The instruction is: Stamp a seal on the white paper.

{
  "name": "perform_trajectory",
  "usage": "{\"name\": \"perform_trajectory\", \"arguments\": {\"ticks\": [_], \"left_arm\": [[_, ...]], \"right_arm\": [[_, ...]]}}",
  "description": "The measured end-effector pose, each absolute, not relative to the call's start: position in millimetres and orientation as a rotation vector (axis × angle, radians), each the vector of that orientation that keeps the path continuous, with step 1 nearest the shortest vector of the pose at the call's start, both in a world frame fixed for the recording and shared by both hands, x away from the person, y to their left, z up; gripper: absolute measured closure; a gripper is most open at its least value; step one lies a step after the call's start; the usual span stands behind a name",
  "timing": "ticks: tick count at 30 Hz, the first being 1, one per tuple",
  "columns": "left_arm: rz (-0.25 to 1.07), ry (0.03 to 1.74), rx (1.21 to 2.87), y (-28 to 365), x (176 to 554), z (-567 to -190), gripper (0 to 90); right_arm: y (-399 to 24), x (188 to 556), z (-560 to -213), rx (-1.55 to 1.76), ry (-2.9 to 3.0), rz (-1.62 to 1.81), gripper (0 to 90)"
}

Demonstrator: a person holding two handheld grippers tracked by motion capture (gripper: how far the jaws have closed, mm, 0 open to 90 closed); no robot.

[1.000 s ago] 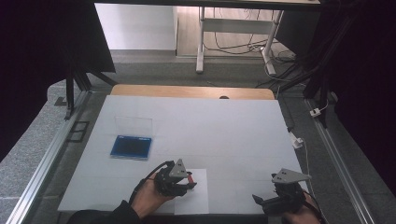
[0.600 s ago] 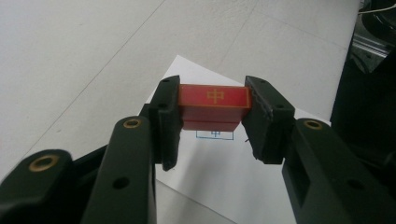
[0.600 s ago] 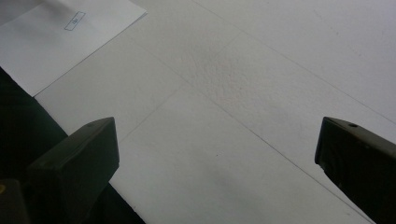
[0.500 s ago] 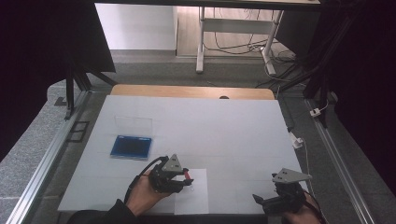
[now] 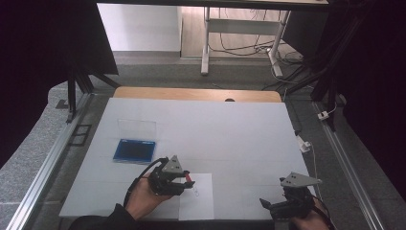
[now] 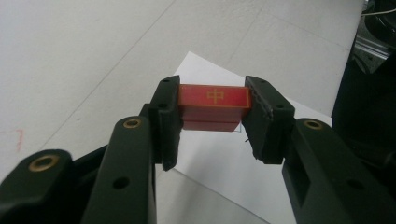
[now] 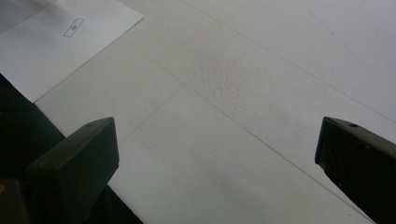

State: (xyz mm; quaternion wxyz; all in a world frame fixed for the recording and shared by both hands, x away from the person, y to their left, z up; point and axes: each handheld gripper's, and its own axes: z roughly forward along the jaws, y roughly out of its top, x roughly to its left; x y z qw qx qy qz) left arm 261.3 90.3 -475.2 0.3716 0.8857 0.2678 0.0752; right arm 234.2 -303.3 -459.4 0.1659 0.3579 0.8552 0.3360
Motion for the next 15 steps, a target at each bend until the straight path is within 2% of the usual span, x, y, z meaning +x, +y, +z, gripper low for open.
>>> {"name": "perform_trajectory", "arguments": {"ticks": [15], "left_arm": [[0.223, 0.734, 2.246, 105.5, 265.0, -469.5, 58.1]], "right_arm": [[-303.0, 234.0, -459.5, 1.015, 2.437, 0.959, 0.0]]}}
